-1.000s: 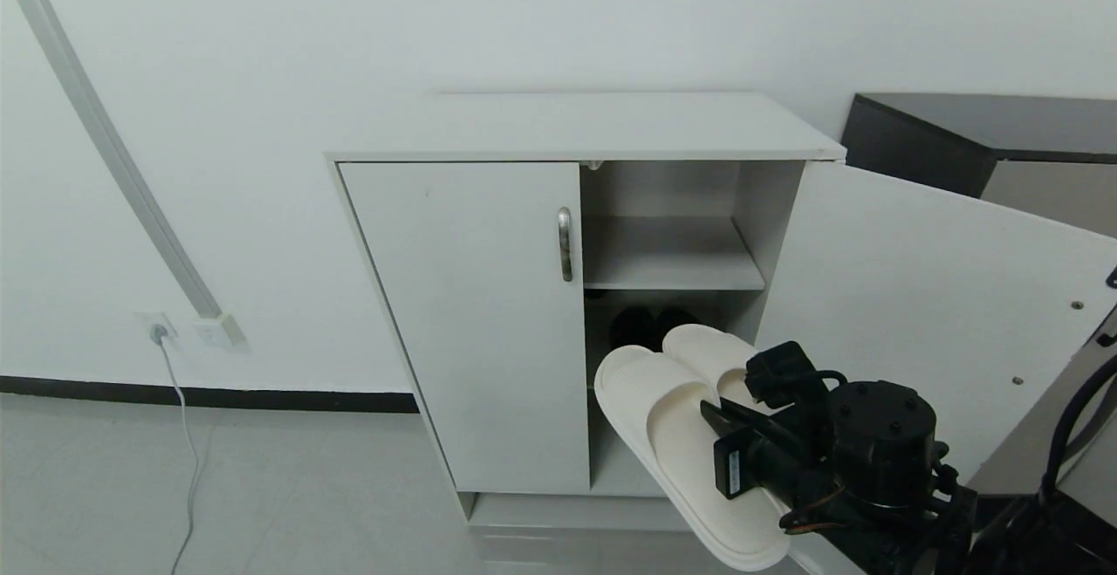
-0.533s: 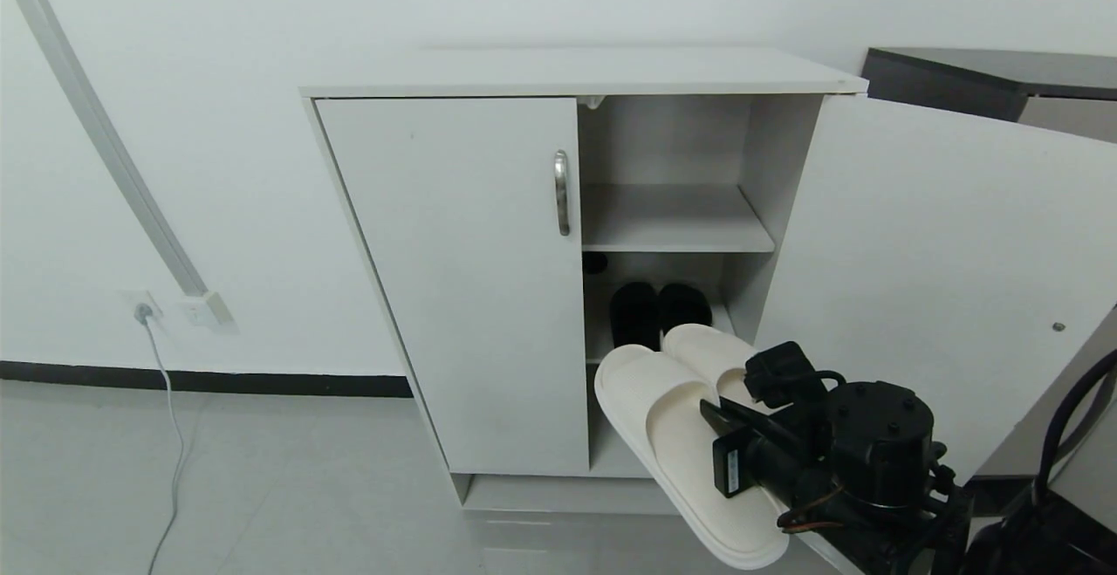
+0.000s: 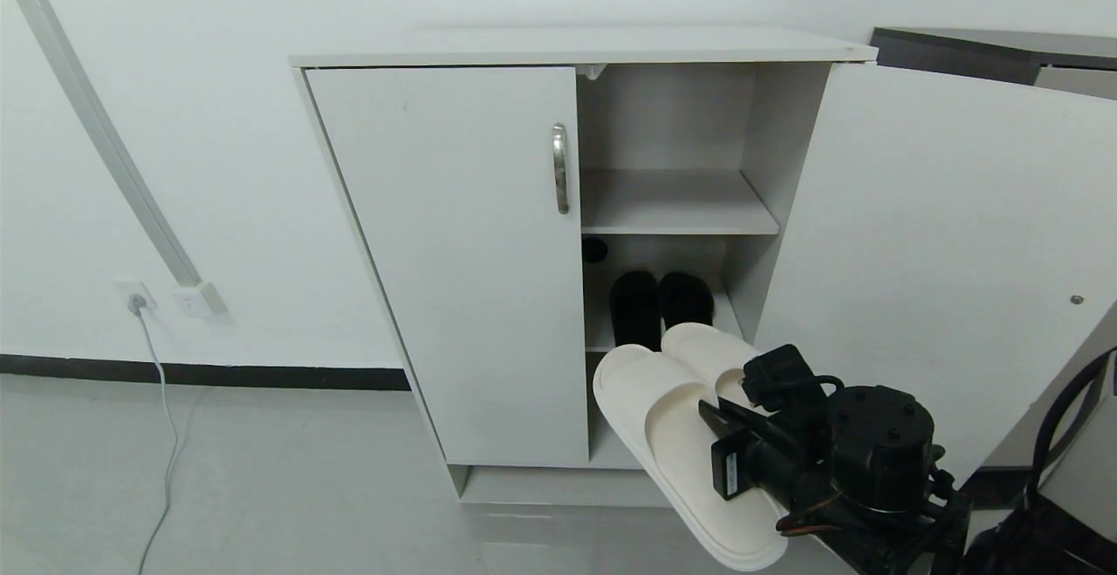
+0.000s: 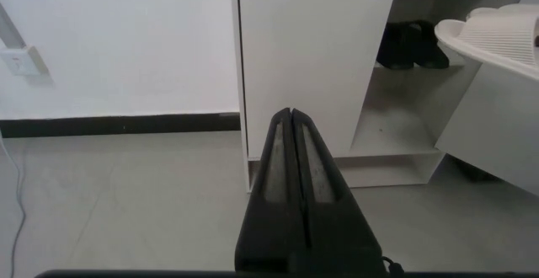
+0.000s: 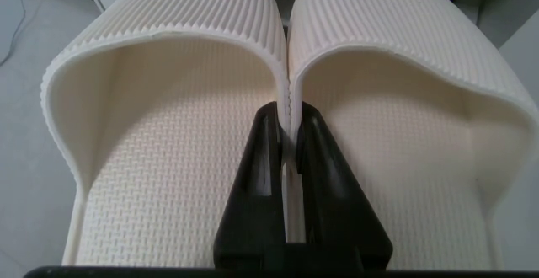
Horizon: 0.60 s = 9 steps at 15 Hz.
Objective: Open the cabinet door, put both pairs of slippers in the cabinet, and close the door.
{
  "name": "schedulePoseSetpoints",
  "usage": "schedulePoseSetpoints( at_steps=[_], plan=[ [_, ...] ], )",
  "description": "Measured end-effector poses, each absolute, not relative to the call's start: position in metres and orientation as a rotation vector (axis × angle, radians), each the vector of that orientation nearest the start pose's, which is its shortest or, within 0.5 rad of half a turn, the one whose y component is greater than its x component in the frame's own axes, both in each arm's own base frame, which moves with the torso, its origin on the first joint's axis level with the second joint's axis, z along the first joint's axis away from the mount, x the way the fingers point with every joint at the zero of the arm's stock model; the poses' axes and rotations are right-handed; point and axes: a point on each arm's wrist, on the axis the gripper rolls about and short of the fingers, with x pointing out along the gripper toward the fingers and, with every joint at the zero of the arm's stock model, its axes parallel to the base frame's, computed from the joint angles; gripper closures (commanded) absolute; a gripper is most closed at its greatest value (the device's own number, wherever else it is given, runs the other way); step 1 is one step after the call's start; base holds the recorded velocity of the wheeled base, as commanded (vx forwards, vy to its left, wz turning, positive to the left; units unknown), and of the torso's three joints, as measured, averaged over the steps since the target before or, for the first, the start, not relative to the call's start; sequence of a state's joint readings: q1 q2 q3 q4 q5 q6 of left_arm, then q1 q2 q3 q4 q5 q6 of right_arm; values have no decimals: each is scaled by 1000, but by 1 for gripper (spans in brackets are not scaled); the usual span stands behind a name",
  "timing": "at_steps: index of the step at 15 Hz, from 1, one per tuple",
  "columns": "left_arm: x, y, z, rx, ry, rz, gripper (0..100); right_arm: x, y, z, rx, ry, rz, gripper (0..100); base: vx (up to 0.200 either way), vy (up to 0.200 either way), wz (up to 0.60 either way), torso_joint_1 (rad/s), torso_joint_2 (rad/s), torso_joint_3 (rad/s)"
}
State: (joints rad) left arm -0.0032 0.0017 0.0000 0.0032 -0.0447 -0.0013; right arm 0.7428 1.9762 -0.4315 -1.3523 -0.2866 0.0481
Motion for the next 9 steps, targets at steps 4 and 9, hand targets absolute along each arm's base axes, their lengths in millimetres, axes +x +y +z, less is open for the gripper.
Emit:
schedulePoseSetpoints(
  at_steps=[4,9],
  plan=[
    [-23,-1,75,-1,5,-48,100,231,202,81,-57,168,409,100,0,0,0,0,0,0],
    [-23,-1,75,1,5,-43,100,242,228,83,-133,360,185,100,0,0,0,0,0,0]
  ],
)
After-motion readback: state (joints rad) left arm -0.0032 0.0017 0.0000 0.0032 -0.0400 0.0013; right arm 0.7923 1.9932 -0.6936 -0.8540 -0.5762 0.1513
